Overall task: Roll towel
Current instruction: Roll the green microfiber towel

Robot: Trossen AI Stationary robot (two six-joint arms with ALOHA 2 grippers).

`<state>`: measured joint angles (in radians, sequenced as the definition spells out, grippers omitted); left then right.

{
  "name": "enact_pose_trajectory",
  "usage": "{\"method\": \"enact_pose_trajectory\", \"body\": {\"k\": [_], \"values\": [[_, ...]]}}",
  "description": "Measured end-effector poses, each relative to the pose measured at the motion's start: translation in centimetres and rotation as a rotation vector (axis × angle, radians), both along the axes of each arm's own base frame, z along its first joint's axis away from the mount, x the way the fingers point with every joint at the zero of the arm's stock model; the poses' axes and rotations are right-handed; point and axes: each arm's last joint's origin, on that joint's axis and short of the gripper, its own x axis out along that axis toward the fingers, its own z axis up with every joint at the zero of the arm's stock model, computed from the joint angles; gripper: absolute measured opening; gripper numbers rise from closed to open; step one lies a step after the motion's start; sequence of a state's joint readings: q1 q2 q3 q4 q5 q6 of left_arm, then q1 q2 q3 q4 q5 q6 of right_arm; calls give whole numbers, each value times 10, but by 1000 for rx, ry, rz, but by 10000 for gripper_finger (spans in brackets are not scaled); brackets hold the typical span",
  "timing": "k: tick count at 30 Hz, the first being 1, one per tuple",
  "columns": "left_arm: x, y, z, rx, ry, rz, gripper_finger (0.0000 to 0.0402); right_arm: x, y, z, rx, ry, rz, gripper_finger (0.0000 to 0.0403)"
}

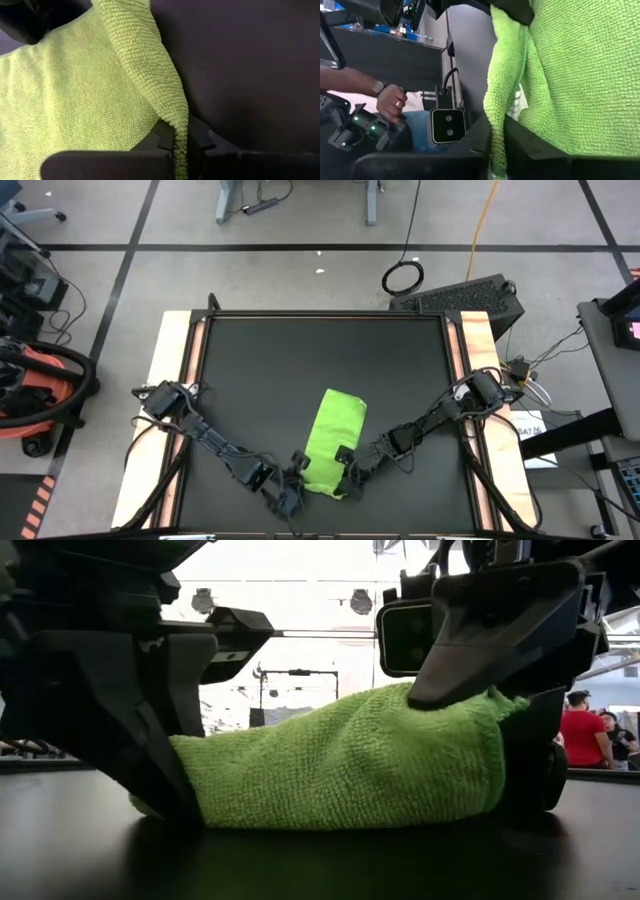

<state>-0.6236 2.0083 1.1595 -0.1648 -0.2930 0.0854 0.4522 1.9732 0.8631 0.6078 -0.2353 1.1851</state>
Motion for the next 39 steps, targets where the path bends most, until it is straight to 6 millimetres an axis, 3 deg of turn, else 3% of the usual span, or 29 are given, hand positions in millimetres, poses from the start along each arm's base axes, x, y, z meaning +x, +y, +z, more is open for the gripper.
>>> {"method": "enact_pose_trajectory", "body": {"k": [4, 11, 15, 20, 25, 33, 39], "values": [[3, 5, 3, -48, 24, -15, 10, 0, 0, 2, -35, -34, 28, 88], [15, 23, 5, -218, 121, -97, 7, -8, -3, 19, -140, -54, 92, 234], [25, 39, 5, -379, 193, -158, 5, -22, 2, 31, -223, -40, 162, 270], [34, 61, 5, -540, 267, -189, 5, -42, 8, 43, -362, 9, 171, 253], [42, 81, 6, -639, 303, -171, 5, -55, 5, 50, -566, 26, 50, 215], [49, 105, 8, -754, 332, -134, 5, -48, -9, 53, -713, -21, -18, 161], [50, 107, 9, -777, 342, -132, 5, -36, -35, 53, -814, -21, -57, 133]]}}
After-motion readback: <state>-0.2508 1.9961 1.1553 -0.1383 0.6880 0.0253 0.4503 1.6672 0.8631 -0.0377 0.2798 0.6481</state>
